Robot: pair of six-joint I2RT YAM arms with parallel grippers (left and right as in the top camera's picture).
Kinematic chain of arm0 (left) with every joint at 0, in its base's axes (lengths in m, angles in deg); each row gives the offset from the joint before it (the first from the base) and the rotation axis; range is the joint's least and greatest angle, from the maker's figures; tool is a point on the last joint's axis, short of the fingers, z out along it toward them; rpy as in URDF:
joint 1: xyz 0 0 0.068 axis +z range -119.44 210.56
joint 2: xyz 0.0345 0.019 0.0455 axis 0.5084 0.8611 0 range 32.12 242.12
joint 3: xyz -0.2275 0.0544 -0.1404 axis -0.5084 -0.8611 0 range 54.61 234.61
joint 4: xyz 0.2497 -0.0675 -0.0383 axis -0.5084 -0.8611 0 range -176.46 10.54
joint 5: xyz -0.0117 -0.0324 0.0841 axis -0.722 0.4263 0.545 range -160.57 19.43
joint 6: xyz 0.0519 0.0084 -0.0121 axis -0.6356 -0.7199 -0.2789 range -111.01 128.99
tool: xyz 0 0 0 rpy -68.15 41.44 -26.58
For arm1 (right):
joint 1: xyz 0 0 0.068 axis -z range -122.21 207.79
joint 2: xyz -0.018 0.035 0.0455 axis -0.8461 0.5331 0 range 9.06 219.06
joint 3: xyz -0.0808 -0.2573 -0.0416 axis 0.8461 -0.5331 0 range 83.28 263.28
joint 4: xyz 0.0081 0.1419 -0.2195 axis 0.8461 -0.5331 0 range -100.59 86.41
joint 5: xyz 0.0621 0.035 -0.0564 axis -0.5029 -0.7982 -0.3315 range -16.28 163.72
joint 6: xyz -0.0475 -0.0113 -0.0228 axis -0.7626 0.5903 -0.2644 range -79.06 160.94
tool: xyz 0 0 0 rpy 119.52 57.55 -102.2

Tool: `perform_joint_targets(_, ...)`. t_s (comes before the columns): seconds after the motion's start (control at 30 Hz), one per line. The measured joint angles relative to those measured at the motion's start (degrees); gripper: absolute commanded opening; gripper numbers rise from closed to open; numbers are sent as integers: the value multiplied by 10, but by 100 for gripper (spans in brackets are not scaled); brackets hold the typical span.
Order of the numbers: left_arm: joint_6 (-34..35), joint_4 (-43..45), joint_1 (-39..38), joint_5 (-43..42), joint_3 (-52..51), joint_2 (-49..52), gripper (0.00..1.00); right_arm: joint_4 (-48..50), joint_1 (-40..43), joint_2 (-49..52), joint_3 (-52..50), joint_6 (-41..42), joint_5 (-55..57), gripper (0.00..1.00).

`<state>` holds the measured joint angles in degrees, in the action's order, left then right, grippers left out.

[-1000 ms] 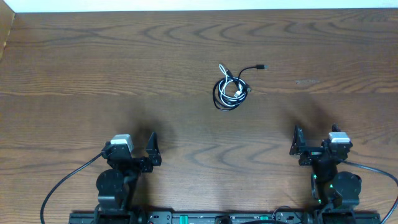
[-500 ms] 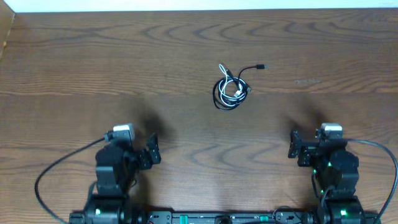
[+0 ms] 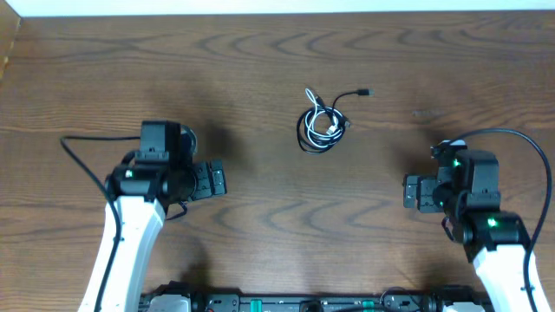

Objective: Untangle cables
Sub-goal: 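Move the left gripper to the cable bundle and grasp it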

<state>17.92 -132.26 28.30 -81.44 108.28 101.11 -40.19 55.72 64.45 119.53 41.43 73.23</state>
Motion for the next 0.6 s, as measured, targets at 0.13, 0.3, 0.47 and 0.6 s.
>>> perform_joint_targets(0.13, 0, -60, 0, -2, 21, 14, 98, 0, 0, 29, 27, -16, -7, 99)
perform_joint_targets(0.3, 1, -110, 0, -39, 21, 14, 98, 1, 0, 32, 35, -24, -59, 99)
perform_joint_targets(0.47, 11, -44, 0, -85, 21, 14, 98, 2, 0, 32, 35, -24, -92, 99)
perform_joint_targets(0.6, 49, 57, 0, -94, 23, 14, 98, 4, 0, 32, 36, -10, -99, 99)
